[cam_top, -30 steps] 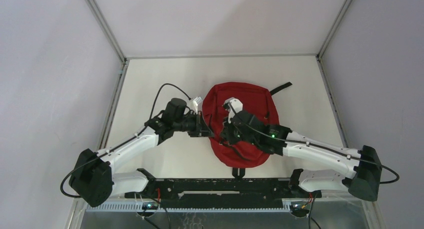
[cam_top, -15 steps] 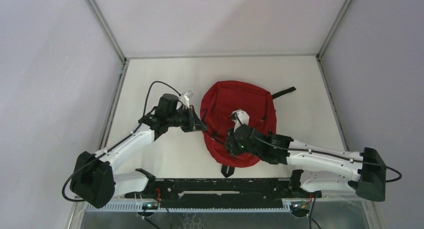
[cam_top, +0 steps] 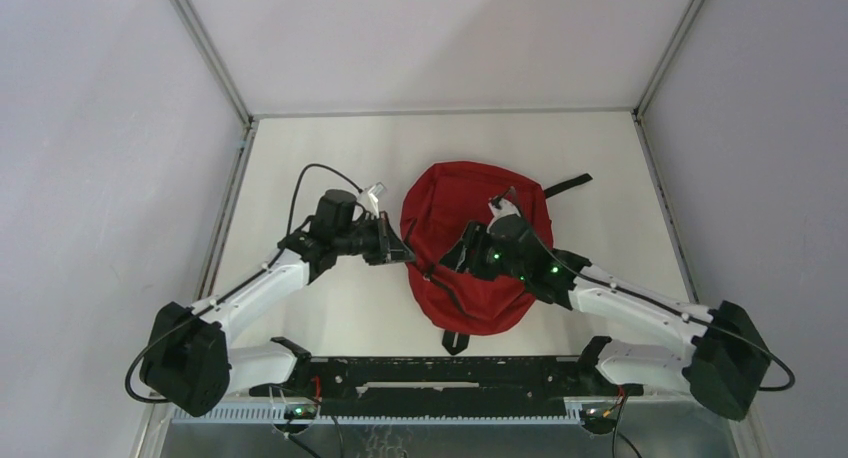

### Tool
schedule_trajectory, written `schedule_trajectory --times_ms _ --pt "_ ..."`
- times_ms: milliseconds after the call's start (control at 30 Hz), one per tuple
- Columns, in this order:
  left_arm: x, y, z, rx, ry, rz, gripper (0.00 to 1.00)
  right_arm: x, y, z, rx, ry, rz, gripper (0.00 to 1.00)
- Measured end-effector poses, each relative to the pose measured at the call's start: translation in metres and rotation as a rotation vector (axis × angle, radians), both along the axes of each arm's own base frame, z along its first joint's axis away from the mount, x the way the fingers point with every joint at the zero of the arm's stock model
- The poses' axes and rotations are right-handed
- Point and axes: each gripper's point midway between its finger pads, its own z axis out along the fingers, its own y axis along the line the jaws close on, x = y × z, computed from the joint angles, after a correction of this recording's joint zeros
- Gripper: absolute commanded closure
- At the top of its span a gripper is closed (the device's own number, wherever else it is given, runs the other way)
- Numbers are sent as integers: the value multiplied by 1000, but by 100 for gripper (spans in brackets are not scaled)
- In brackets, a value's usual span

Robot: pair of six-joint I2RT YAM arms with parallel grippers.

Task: Pack the student bag
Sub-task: Zip the student bag at the center of the board.

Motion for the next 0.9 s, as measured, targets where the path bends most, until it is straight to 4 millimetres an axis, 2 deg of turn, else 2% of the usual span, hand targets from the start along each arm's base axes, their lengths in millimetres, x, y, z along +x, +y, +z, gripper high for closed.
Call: schedule_trajectory --times_ms 133,233,467,567,633,833,900 --pt "-1 0 -8 -6 8 5 100 -11 19 -19 6 80 52 37" --pt "-2 -2 -12 -7 16 3 100 -15 31 -24 25 102 78 38" --pt "-1 -5 -14 -13 15 2 100 -7 47 -27 77 114 87 39" --pt "-1 -5 -14 -15 13 2 100 -3 50 -30 87 121 86 43" --pt "-1 -5 -14 -14 13 2 100 -3 53 -32 93 126 89 50" --pt "-1 -5 -14 -14 14 2 100 4 53 -33 96 117 62 91" --pt "-1 -5 -14 -14 13 1 100 6 50 -33 81 105 37 100"
